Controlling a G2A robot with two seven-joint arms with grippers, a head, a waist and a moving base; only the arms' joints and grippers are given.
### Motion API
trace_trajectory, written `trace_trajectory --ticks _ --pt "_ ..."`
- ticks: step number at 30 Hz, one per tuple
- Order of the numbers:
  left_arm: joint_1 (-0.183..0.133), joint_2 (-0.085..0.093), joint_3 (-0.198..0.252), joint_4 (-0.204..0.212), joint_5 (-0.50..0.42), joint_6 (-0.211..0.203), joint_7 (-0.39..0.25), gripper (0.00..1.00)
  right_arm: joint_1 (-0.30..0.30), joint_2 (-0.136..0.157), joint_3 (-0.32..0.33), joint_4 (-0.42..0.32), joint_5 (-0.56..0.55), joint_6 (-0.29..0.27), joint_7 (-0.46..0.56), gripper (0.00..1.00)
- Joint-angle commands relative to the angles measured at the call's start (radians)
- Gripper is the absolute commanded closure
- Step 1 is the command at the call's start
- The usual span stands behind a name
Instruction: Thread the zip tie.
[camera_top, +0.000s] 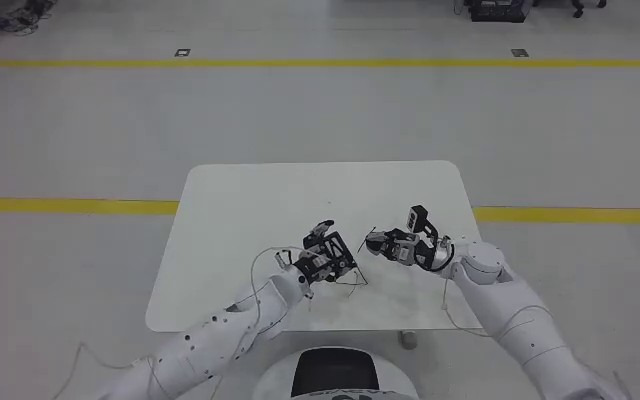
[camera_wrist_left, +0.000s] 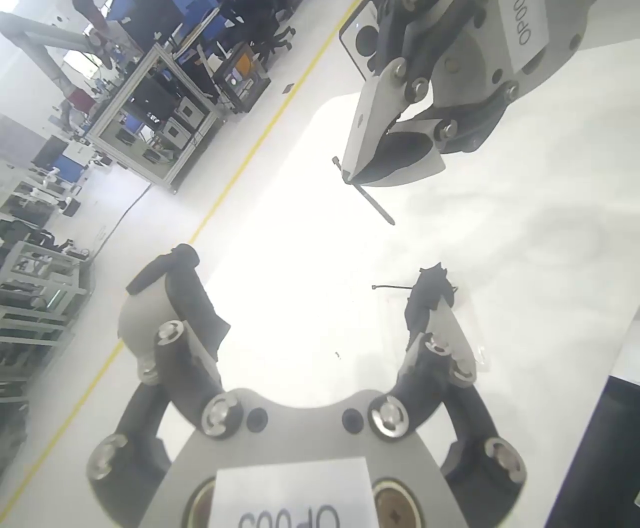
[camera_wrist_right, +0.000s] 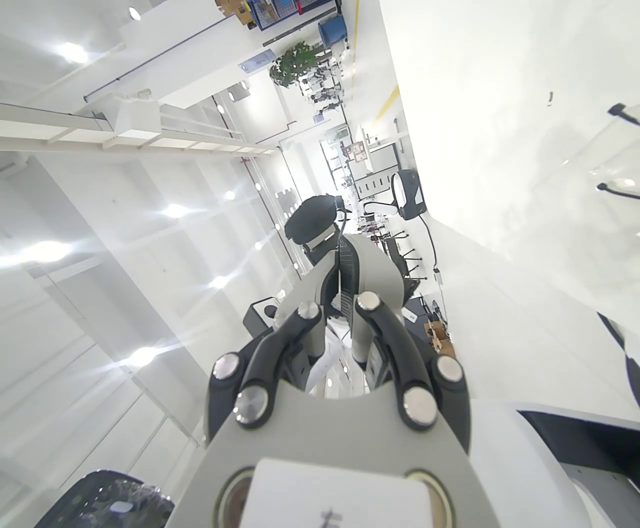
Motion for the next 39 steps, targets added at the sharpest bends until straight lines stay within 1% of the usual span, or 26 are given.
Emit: trace_trajectory --ticks 1,2,3,4,6,7,14,16,17,18,20,21,23,24,25,27,30,38,39 --pt "-0.036 0.007 0.03 0.009 0.0 -0.013 0.003 0.0 -0.005 -0.001 -0.002 -0.01 -0.001 0.011 -0.019 1.0" --pt "-0.061 0.014 0.054 0.016 0.0 -0.013 -0.002 0.0 -0.005 -0.001 -0.002 -0.012 0.0 0.017 -0.021 1.0" --pt "-0.085 0.02 0.081 0.019 0.0 -0.002 -0.004 0.0 -0.005 -0.002 -0.001 -0.012 0.003 0.022 -0.021 1.0" --pt "-0.121 0.03 0.126 0.021 0.0 0.009 0.011 0.0 -0.004 -0.002 -0.001 -0.011 0.004 0.03 -0.021 1.0" --pt "-0.181 0.046 0.203 0.031 0.0 0.038 0.034 0.0 -0.001 -0.003 -0.003 -0.01 0.006 0.043 -0.013 1.0" --pt "-0.191 0.049 0.216 0.033 0.0 0.048 0.037 0.0 0.002 -0.003 -0.004 -0.008 0.004 0.049 -0.008 1.0" --pt "-0.191 0.049 0.216 0.033 0.0 0.048 0.037 0.0 0.002 -0.003 -0.004 -0.008 0.004 0.049 -0.008 1.0" --pt "-0.189 0.049 0.215 0.036 0.0 0.03 0.063 0.0 -0.001 -0.003 -0.004 -0.011 0.003 0.048 -0.019 1.0" --pt "-0.198 0.051 0.217 0.041 0.0 0.011 0.087 0.0 -0.006 -0.004 -0.005 -0.017 0.005 0.052 -0.035 1.0" --pt "-0.217 0.054 0.228 0.049 0.0 0.002 0.089 0.0 -0.008 -0.005 -0.004 -0.019 0.009 0.059 -0.042 1.0" --pt "-0.254 0.062 0.267 0.052 0.0 0.014 0.072 0.0 -0.008 -0.005 -0.002 -0.021 0.011 0.07 -0.048 1.0" --pt "-0.281 0.068 0.298 0.053 0.0 0.022 0.069 0.0 -0.008 -0.005 0.0 -0.021 0.013 0.079 -0.051 1.0" --pt "-0.319 0.076 0.346 0.057 0.0 0.047 0.059 0.0 -0.006 -0.005 0.0 -0.022 0.012 0.093 -0.053 1.0" --pt "-0.352 0.081 0.386 0.057 0.0 0.056 0.053 0.0 -0.004 -0.005 -0.001 -0.021 0.013 0.108 -0.053 1.0" --pt "-0.375 0.085 0.417 0.056 0.0 0.066 0.052 0.0 -0.002 -0.006 -0.002 -0.02 0.014 0.117 -0.054 1.0" --pt "-0.389 0.091 0.418 0.05 0.0 0.057 0.053 0.0 0.003 -0.007 -0.004 -0.016 0.016 0.138 -0.058 1.0" --pt "-0.401 0.1 0.418 0.035 0.0 0.031 0.086 0.0 0.015 -0.008 -0.013 -0.006 0.01 0.179 -0.046 1.0" --pt "-0.401 0.101 0.418 0.035 0.0 0.03 0.092 0.0 0.015 -0.008 -0.013 -0.006 0.01 0.179 -0.046 1.0" --pt "-0.403 0.101 0.418 0.037 0.0 0.013 0.108 0.0 0.013 -0.008 -0.014 -0.008 0.009 0.178 -0.057 1.0"
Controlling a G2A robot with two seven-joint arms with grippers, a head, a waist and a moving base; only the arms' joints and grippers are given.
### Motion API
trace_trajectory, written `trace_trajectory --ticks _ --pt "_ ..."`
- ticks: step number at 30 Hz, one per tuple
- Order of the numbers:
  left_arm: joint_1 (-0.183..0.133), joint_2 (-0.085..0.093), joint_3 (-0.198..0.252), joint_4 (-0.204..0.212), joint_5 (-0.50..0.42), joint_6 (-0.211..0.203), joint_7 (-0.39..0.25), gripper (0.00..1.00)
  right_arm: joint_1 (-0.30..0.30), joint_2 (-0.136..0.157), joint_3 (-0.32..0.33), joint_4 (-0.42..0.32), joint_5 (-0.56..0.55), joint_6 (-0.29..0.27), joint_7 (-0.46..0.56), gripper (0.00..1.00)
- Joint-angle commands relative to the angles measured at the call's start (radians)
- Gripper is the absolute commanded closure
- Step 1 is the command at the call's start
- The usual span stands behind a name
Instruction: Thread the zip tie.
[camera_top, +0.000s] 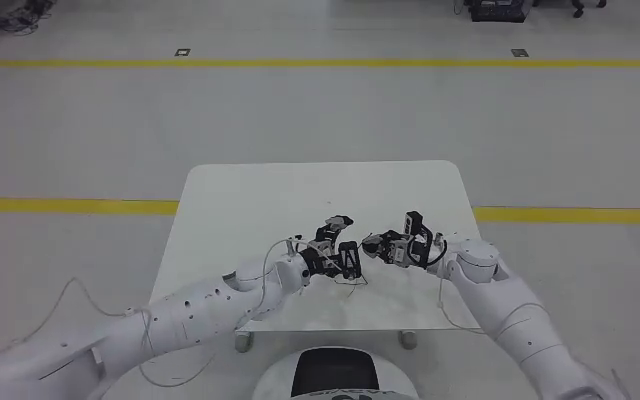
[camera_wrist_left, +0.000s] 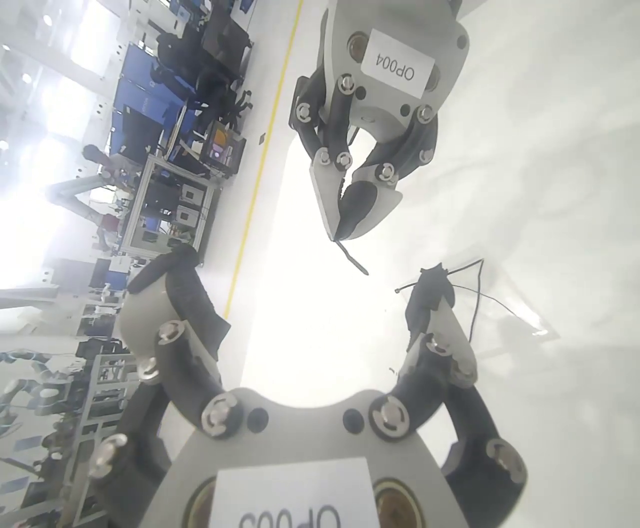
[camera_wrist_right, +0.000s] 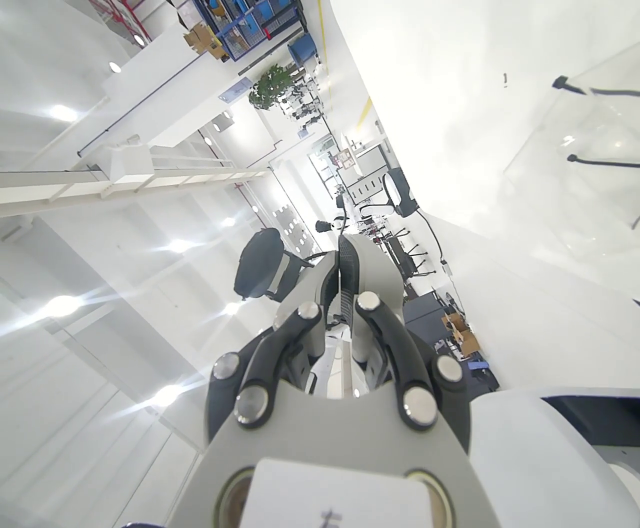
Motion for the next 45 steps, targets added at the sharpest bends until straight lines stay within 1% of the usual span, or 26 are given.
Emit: trace_trajectory --ticks 1,3,5,6,7,14,18,24,28,29,30,31,32,33,34,37,42,45 --pt "-0.007 0.0 0.0 0.009 0.0 -0.031 0.027 0.0 -0.005 -0.002 -0.003 -0.006 -0.001 0.001 -0.024 1.0" --pt "-0.019 0.0 0.0 0.015 0.0 -0.06 0.04 0.0 -0.006 -0.004 -0.007 -0.008 0.005 0.017 -0.041 1.0" --pt "-0.028 0.0 0.0 0.017 0.0 -0.076 0.053 0.0 -0.003 -0.006 -0.01 -0.003 0.012 0.029 -0.047 1.0" --pt "-0.034 0.001 0.0 0.015 0.0 -0.095 0.061 0.0 0.001 -0.007 -0.013 0.001 0.015 0.039 -0.044 1.0" --pt "-0.04 0.001 0.0 0.017 0.0 -0.098 0.062 0.0 0.001 -0.007 -0.013 0.001 0.015 0.039 -0.044 1.0" --pt "-0.04 0.001 0.0 0.018 0.0 -0.096 0.061 0.0 0.0 -0.007 -0.013 0.0 0.015 0.038 -0.048 1.0" --pt "-0.032 -0.002 -0.005 0.023 0.0 -0.093 0.059 0.0 -0.012 -0.009 -0.013 -0.014 0.022 0.038 -0.067 1.0" --pt "-0.036 -0.006 0.0 0.028 0.0 -0.09 0.048 0.0 -0.019 -0.009 -0.006 -0.019 0.026 0.031 -0.061 1.0" --pt "-0.035 -0.008 0.0 0.033 0.0 -0.091 0.056 0.0 -0.023 -0.009 -0.003 -0.022 0.027 0.028 -0.063 1.0" --pt "-0.035 -0.008 0.0 0.034 0.0 -0.091 0.057 0.1 -0.024 -0.009 -0.002 -0.022 0.027 0.027 -0.063 1.0" --pt "-0.036 -0.008 0.0 0.035 0.0 -0.093 0.059 0.24 -0.025 -0.008 0.0 -0.022 0.027 0.027 -0.063 1.0" --pt "-0.037 -0.008 0.0 0.036 0.0 -0.095 0.059 0.31 -0.026 -0.008 0.001 -0.022 0.028 0.027 -0.064 1.0" --pt "-0.037 -0.009 0.0 0.036 0.0 -0.096 0.058 0.33 -0.027 -0.008 0.002 -0.023 0.028 0.027 -0.064 1.0" --pt "-0.037 -0.009 0.0 0.035 0.0 -0.098 0.056 0.38 -0.028 -0.008 0.003 -0.023 0.028 0.026 -0.064 1.0" --pt "-0.037 -0.01 0.0 0.035 0.0 -0.1 0.055 0.39 -0.029 -0.008 0.004 -0.023 0.029 0.026 -0.064 1.0" --pt "-0.04 -0.011 0.0 0.034 0.0 -0.105 0.051 0.58 -0.03 -0.009 0.006 -0.023 0.029 0.022 -0.066 1.0" --pt "-0.041 -0.012 0.0 0.034 0.0 -0.114 0.048 0.66 -0.033 -0.009 0.009 -0.025 0.029 0.02 -0.07 1.0" --pt "-0.043 -0.014 0.0 0.033 0.0 -0.119 0.045 0.66 -0.034 -0.009 0.012 -0.026 0.028 0.02 -0.068 1.0"
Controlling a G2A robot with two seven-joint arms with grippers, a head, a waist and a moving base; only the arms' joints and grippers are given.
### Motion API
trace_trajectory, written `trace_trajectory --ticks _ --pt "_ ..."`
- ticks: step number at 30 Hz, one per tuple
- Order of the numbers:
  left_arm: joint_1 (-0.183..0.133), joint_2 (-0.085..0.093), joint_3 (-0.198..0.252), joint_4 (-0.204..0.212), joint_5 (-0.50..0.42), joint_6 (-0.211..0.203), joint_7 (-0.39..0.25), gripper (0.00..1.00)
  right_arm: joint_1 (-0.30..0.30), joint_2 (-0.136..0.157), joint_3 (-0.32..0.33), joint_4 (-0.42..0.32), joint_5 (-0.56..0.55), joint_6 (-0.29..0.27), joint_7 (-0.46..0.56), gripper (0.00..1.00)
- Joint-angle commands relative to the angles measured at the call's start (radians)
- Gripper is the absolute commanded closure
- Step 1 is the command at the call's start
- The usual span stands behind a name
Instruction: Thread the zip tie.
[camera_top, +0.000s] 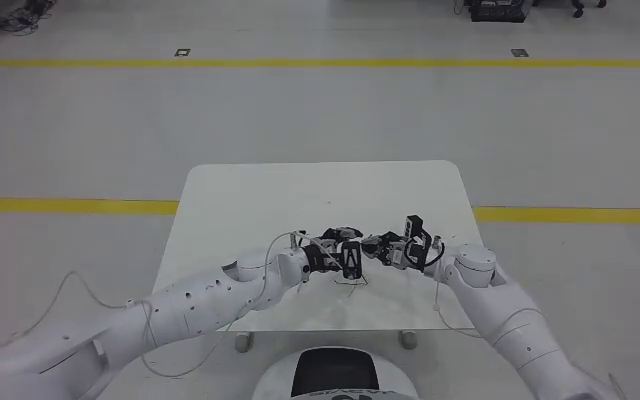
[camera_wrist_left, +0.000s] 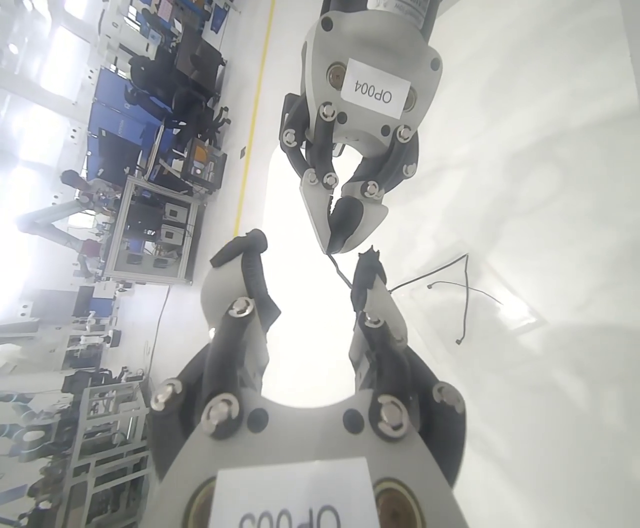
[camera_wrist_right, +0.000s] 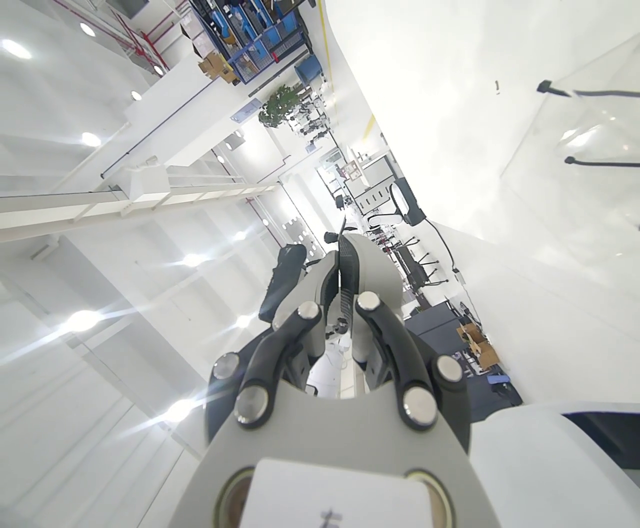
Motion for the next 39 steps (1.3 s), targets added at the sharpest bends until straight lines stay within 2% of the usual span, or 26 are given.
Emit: trace_trajectory --ticks 1,10,20,33,39 --pt "-0.001 -0.001 0.0 0.0 0.0 -0.003 0.001 0.69 -0.001 0.0 0.002 -0.001 -0.001 -0.001 0.003 1.0" --pt "-0.006 -0.003 0.0 0.0 0.0 -0.019 0.0 0.86 -0.01 0.002 0.012 -0.006 -0.002 -0.009 0.009 1.0" --pt "-0.013 -0.005 0.0 -0.003 0.0 -0.05 0.011 0.88 -0.015 0.001 0.017 -0.009 -0.001 -0.026 0.015 1.0" --pt "-0.015 -0.008 0.0 -0.001 0.0 -0.081 0.022 1.0 -0.013 -0.002 0.016 -0.004 0.0 -0.033 0.02 1.0" --pt "-0.016 -0.012 0.0 0.003 0.0 -0.093 0.028 1.0 -0.013 -0.003 0.018 -0.001 0.0 -0.038 0.024 1.0"
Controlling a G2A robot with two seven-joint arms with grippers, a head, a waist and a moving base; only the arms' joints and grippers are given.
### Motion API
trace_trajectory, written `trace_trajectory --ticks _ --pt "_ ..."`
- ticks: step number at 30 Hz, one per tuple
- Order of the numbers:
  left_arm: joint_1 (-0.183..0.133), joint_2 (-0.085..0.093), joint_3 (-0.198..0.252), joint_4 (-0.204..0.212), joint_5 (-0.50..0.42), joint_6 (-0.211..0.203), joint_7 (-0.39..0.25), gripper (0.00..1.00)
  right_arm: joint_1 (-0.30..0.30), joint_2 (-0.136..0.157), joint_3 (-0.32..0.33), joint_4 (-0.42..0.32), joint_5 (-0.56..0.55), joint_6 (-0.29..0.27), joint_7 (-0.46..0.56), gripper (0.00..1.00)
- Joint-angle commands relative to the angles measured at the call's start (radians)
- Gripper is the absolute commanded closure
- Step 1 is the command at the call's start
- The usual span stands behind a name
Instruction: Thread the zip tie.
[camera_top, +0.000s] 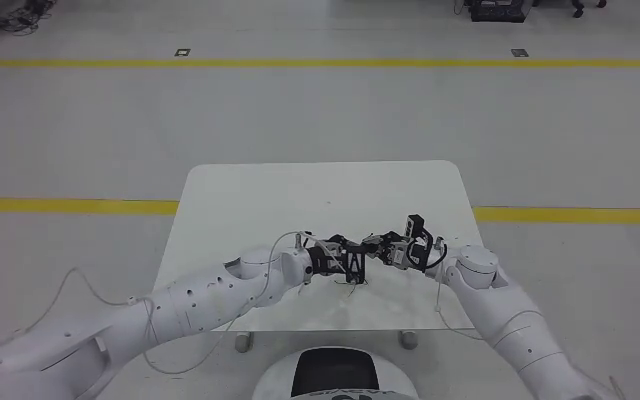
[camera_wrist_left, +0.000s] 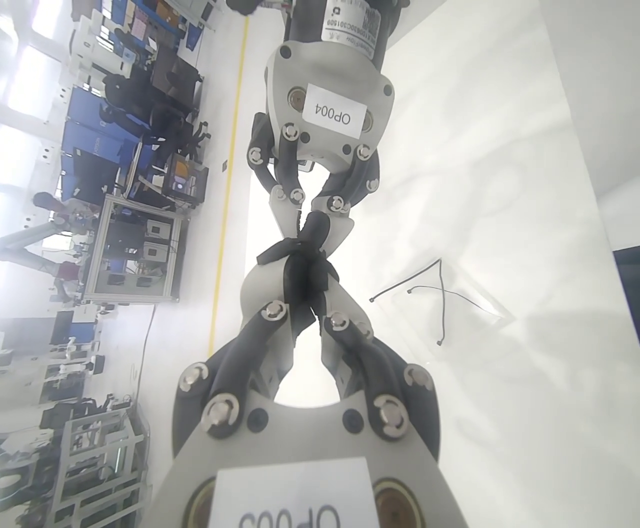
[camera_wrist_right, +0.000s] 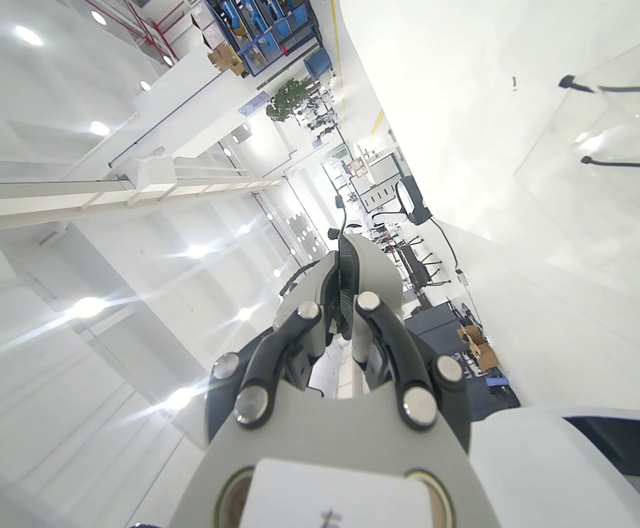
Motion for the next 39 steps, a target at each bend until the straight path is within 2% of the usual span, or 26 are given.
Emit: trace_trajectory --ticks 1,10,15,16,17,18,19,25,28,31,36,39 --pt "0.0 -0.001 0.0 0.002 0.0 -0.002 0.001 1.0 0.0 0.0 0.001 0.001 0.001 -0.001 0.001 1.0" --pt "0.001 -0.001 0.0 0.01 0.0 0.004 0.011 1.0 0.001 -0.002 0.002 0.002 0.001 -0.001 0.001 1.0" --pt "0.006 0.001 0.0 0.015 0.0 0.021 0.025 1.0 0.003 -0.003 0.001 0.001 -0.002 0.003 -0.002 1.0" --pt "0.007 0.001 0.0 0.016 0.0 0.023 0.027 1.0 0.003 -0.003 0.001 0.001 -0.003 0.004 -0.003 0.97" --pt "0.008 0.002 0.0 0.017 0.0 0.027 0.029 1.0 0.004 -0.003 0.001 0.0 -0.005 0.005 -0.003 0.69" --pt "0.01 0.002 0.0 0.018 0.0 0.033 0.031 1.0 0.004 -0.003 0.0 -0.001 -0.008 0.006 -0.006 0.51" --pt "0.011 0.003 0.0 0.019 0.0 0.036 0.033 1.0 0.005 -0.003 0.0 -0.001 -0.009 0.007 -0.007 0.02" --pt "0.028 0.006 -0.01 0.045 -0.001 0.062 0.069 1.0 0.004 -0.004 0.002 -0.005 -0.011 0.011 -0.02 0.0" --pt "0.041 0.008 -0.03 0.054 -0.014 0.059 0.086 1.0 0.002 -0.003 0.008 -0.006 -0.011 0.007 -0.023 0.0" --pt "0.057 0.01 -0.057 0.064 -0.073 0.045 0.133 1.0 -0.004 -0.001 0.018 -0.01 -0.017 -0.006 -0.028 0.0" --pt "0.095 0.019 -0.125 0.113 -0.28 -0.029 0.246 1.0 -0.023 0.005 0.036 -0.026 -0.052 -0.036 -0.048 0.0" --pt "0.109 0.022 -0.152 0.142 -0.349 -0.087 0.298 1.0 -0.033 0.006 0.044 -0.035 -0.06 -0.045 -0.06 0.0"
